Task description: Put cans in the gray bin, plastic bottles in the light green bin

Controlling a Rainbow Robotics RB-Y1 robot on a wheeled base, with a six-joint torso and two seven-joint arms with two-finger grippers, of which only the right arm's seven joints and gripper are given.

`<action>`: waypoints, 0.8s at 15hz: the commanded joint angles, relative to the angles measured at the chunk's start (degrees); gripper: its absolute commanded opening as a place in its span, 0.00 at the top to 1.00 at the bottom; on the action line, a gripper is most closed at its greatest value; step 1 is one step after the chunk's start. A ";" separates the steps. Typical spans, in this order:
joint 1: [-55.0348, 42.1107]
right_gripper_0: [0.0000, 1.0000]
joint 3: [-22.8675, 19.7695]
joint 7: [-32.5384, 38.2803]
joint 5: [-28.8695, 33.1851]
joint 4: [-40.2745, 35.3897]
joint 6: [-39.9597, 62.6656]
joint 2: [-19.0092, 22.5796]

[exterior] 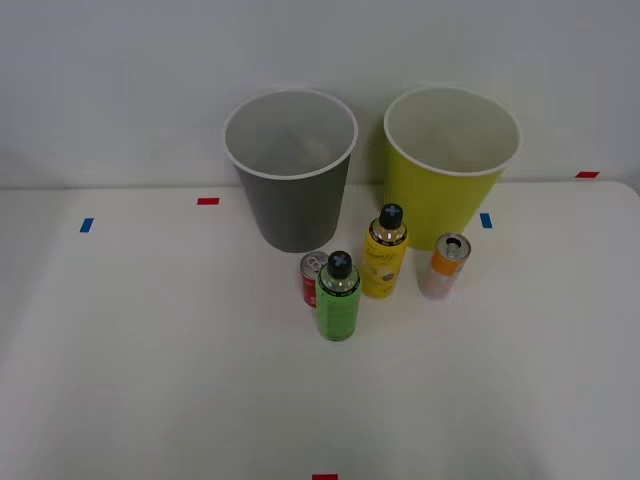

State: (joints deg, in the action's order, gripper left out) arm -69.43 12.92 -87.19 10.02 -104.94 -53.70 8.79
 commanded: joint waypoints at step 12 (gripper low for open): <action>0.00 0.00 0.00 0.00 0.00 0.00 0.00 0.00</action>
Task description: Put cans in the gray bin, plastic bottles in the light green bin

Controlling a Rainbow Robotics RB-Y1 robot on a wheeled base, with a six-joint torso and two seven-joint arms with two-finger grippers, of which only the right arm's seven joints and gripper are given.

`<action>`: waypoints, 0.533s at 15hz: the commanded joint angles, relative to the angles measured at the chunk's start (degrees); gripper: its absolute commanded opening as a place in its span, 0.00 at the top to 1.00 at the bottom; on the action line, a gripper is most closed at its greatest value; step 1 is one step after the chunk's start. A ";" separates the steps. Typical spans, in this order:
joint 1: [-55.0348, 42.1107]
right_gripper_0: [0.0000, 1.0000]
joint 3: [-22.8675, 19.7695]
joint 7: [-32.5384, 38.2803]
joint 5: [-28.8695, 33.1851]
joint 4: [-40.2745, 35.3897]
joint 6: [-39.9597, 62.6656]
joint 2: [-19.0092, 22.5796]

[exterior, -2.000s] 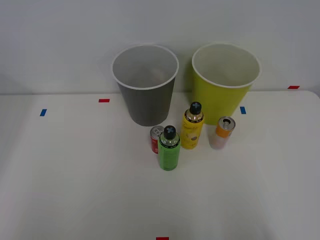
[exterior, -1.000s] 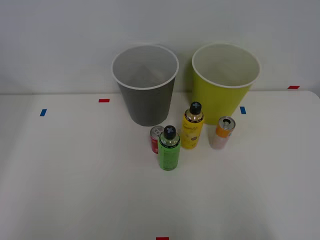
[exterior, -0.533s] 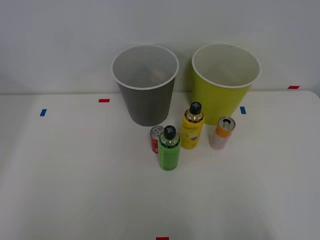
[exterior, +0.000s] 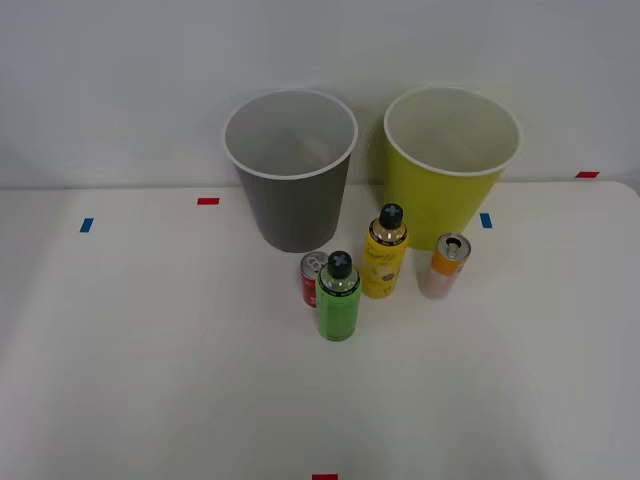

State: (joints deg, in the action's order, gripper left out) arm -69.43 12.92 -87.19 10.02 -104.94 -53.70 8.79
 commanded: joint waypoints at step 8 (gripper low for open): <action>1.41 0.00 0.79 -0.70 -3.34 0.88 -0.09 1.49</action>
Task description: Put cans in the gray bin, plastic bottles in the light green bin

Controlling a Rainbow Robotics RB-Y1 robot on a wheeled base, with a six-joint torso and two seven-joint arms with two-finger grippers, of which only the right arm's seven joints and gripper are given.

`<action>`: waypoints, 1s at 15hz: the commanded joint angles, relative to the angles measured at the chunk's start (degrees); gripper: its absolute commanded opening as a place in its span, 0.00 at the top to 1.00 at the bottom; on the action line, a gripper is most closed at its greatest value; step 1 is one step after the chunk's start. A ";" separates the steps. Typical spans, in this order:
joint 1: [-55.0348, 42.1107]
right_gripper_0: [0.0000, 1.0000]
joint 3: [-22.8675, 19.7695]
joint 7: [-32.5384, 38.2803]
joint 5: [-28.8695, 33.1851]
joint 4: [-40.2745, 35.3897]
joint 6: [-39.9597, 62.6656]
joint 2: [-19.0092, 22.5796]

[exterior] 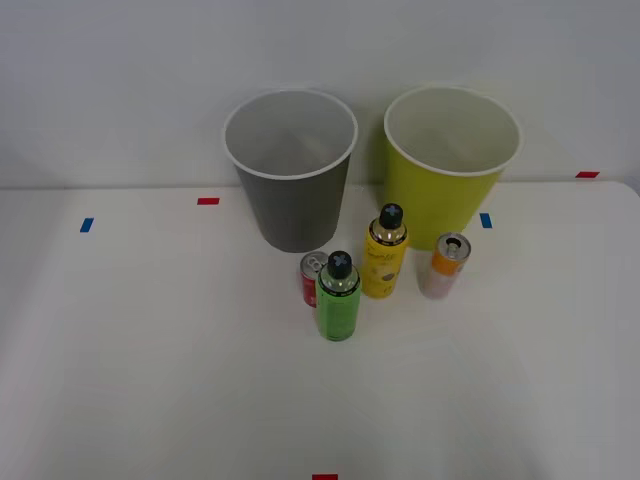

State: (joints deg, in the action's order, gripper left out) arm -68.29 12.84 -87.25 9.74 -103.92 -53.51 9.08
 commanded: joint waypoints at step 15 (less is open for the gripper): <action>16.26 0.00 4.83 -5.03 -10.62 -0.23 11.59 7.18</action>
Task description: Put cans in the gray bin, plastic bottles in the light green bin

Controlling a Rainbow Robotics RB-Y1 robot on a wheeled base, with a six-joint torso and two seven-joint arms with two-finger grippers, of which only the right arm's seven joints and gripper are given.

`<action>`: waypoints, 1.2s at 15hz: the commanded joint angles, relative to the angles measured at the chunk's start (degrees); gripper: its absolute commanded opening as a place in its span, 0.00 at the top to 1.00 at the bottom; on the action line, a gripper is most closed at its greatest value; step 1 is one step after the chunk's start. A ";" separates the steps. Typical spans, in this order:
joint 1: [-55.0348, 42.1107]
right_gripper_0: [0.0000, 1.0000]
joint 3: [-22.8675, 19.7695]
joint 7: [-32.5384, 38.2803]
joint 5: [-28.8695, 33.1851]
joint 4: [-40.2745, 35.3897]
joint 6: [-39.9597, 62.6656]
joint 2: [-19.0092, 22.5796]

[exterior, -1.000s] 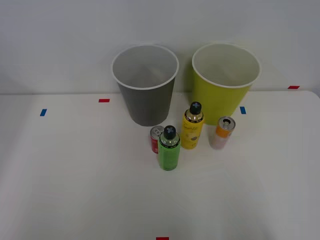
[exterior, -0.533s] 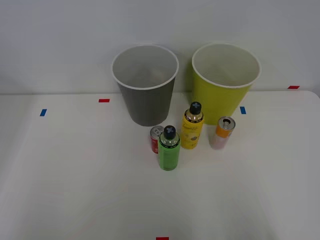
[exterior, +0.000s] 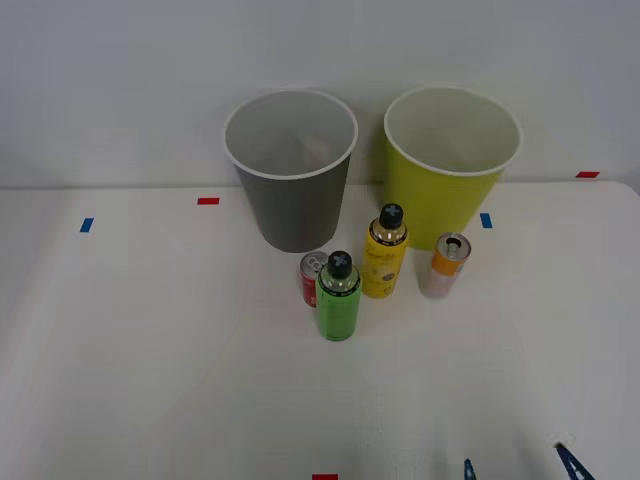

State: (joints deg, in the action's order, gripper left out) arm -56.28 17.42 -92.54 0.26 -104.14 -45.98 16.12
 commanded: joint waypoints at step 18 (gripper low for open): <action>31.23 0.00 -3.01 -1.24 -5.71 0.69 32.53 -8.21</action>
State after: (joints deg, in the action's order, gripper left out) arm -26.09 14.69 -93.57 -5.75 -104.00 -13.80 8.08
